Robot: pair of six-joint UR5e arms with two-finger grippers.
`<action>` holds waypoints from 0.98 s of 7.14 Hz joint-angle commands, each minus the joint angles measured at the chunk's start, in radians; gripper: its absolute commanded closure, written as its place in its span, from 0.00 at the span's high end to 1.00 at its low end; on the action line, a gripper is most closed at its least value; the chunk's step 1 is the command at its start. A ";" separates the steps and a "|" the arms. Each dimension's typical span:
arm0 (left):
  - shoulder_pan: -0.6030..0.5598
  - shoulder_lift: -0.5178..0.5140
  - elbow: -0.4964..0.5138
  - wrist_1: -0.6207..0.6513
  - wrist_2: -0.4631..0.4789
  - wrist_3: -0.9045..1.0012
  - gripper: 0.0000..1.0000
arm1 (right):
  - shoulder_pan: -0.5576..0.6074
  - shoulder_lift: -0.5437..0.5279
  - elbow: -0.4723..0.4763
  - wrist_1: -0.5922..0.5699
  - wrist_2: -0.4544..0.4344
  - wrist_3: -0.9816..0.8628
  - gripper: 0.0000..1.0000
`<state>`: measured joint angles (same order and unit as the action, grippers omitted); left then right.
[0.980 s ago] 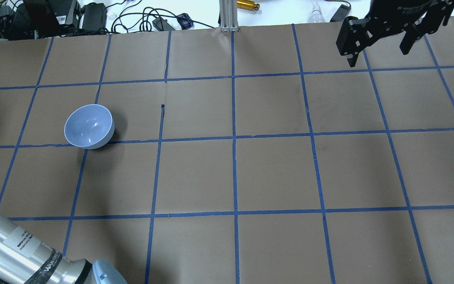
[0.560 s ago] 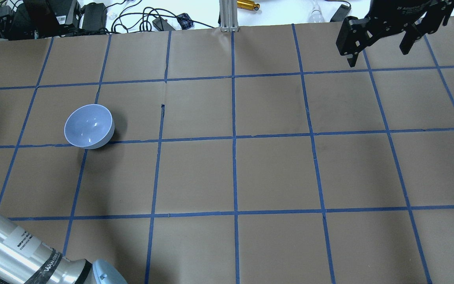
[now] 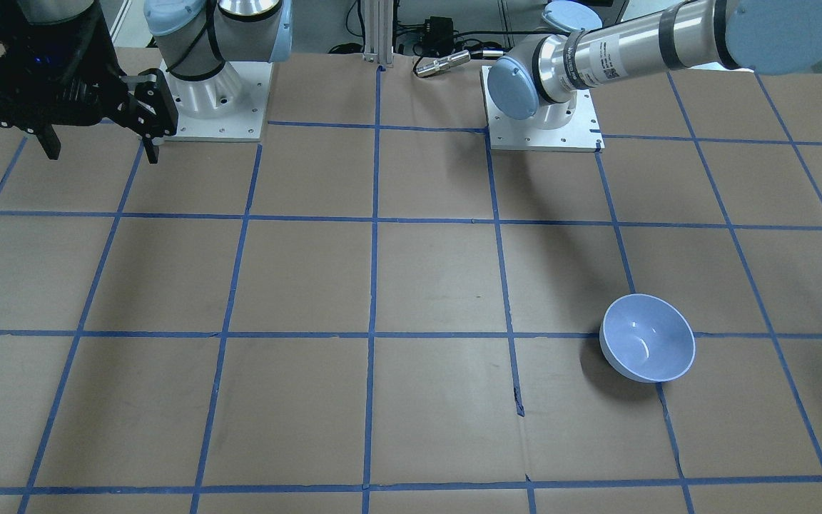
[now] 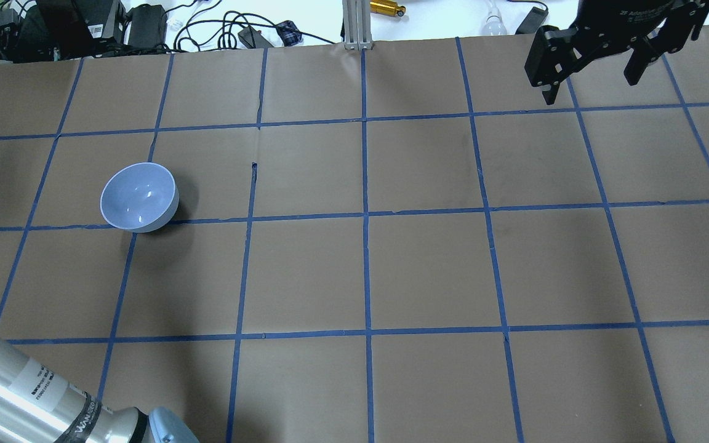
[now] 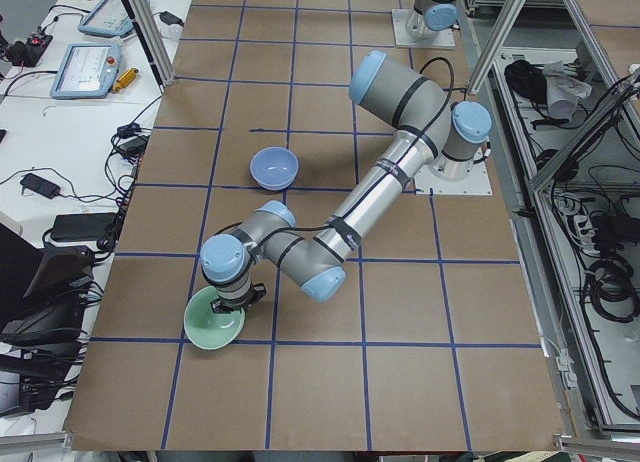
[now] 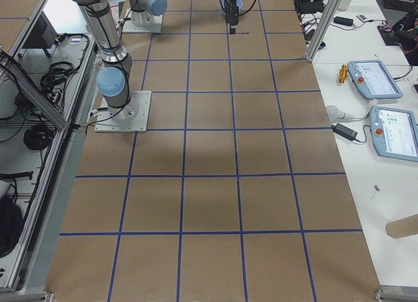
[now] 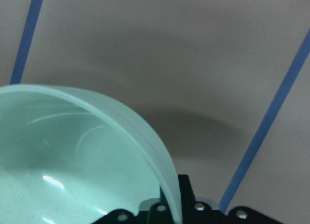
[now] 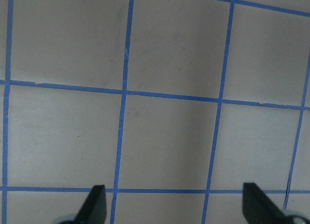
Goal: Stack green bowl on blue bowl
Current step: 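Lift the green bowl with the left gripper and carry it over the blue bowl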
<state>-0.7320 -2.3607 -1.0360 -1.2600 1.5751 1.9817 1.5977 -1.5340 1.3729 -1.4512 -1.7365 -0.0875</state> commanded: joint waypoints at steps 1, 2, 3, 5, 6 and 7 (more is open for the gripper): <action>-0.068 0.110 -0.088 -0.033 0.005 -0.110 0.00 | 0.001 0.000 0.000 0.000 0.000 0.000 1.00; -0.107 0.165 -0.122 -0.076 0.005 -0.192 0.00 | 0.001 0.000 0.000 0.000 0.000 0.000 1.00; -0.154 0.211 -0.150 -0.110 0.005 -0.299 0.00 | -0.001 0.000 0.000 0.000 0.000 0.000 1.00; -0.255 0.306 -0.266 -0.104 0.002 -0.529 0.00 | 0.001 0.000 0.000 0.000 0.000 0.000 1.00; -0.305 0.360 -0.336 -0.095 0.003 -0.660 0.00 | 0.001 0.000 0.000 0.000 0.000 0.000 1.00; -0.381 0.412 -0.389 -0.095 0.029 -0.776 0.00 | 0.001 0.000 0.000 0.000 0.000 0.000 1.00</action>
<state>-1.0327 -2.0126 -1.3535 -1.3579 1.5849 1.3523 1.5984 -1.5340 1.3729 -1.4512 -1.7365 -0.0875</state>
